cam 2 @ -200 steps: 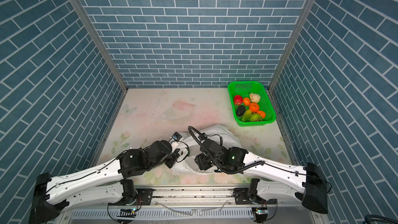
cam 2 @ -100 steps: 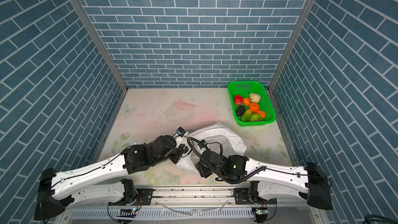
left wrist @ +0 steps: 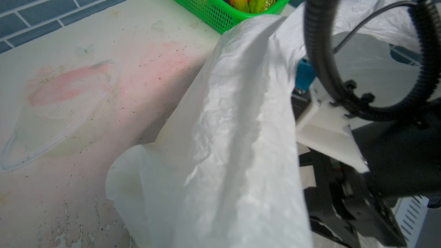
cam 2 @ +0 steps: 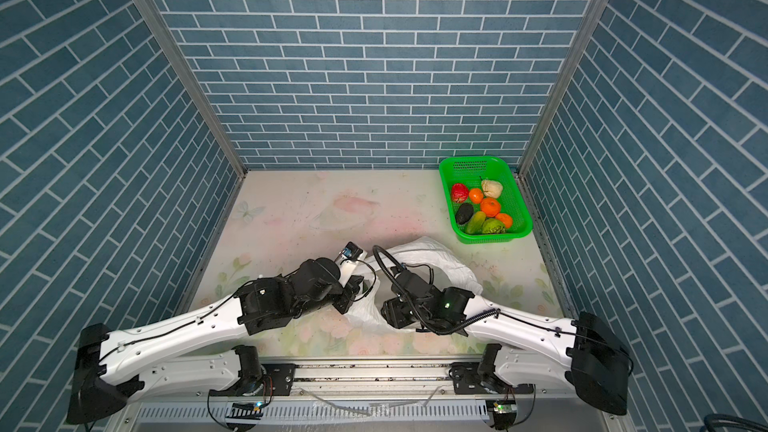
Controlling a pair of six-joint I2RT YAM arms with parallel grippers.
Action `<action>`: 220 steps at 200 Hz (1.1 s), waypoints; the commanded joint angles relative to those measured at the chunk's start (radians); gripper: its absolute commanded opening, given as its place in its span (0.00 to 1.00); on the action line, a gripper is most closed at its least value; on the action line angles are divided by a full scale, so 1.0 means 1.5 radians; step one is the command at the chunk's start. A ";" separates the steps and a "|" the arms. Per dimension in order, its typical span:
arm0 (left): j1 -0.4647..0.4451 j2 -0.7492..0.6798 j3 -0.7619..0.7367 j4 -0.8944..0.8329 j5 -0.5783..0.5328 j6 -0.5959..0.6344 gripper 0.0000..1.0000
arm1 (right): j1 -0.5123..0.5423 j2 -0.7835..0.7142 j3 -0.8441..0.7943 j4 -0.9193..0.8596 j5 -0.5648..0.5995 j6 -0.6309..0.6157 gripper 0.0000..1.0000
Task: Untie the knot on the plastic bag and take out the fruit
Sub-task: 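Reach deep into the bag with the right gripper toward the banana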
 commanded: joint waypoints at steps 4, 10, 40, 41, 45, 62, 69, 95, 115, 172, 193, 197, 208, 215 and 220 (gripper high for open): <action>0.004 0.001 0.019 0.007 0.020 0.019 0.00 | -0.034 0.029 0.028 0.014 -0.065 -0.004 0.70; 0.004 0.002 0.018 0.007 0.025 0.020 0.00 | -0.043 0.042 0.041 0.011 -0.070 -0.007 0.70; 0.003 0.008 0.007 0.007 0.047 0.027 0.00 | -0.075 0.129 0.117 -0.024 -0.053 0.024 0.73; 0.002 0.009 0.006 0.006 0.048 0.028 0.00 | -0.076 0.132 0.120 -0.024 -0.053 0.025 0.73; 0.003 0.010 0.004 0.005 0.050 0.029 0.00 | -0.078 0.144 0.129 -0.029 -0.049 0.033 0.73; 0.001 0.008 -0.009 -0.003 0.054 0.029 0.00 | -0.084 0.194 0.175 -0.039 -0.031 0.064 0.74; 0.000 0.005 -0.016 -0.007 0.052 0.029 0.00 | -0.084 0.213 0.194 -0.046 -0.015 0.079 0.74; -0.005 -0.016 -0.039 -0.028 0.039 0.031 0.00 | -0.085 0.247 0.215 -0.032 0.042 0.160 0.78; -0.006 -0.022 -0.051 -0.043 0.038 0.036 0.00 | -0.085 0.243 0.173 0.056 0.090 0.236 0.78; -0.010 -0.011 -0.085 -0.046 0.030 0.045 0.00 | -0.087 0.308 0.158 0.215 0.191 0.322 0.79; -0.010 -0.016 -0.090 -0.045 0.019 0.054 0.00 | -0.088 0.356 0.181 0.248 0.185 0.340 0.78; -0.010 -0.016 -0.088 -0.045 0.016 0.056 0.00 | -0.088 0.363 0.182 0.251 0.184 0.346 0.78; -0.010 -0.020 -0.082 -0.049 0.011 0.065 0.00 | -0.087 0.380 0.182 0.264 0.184 0.360 0.77; -0.010 -0.022 -0.078 -0.052 0.007 0.071 0.00 | -0.088 0.387 0.181 0.265 0.185 0.368 0.76; -0.011 -0.023 -0.075 -0.055 0.005 0.075 0.00 | -0.088 0.393 0.179 0.269 0.185 0.372 0.76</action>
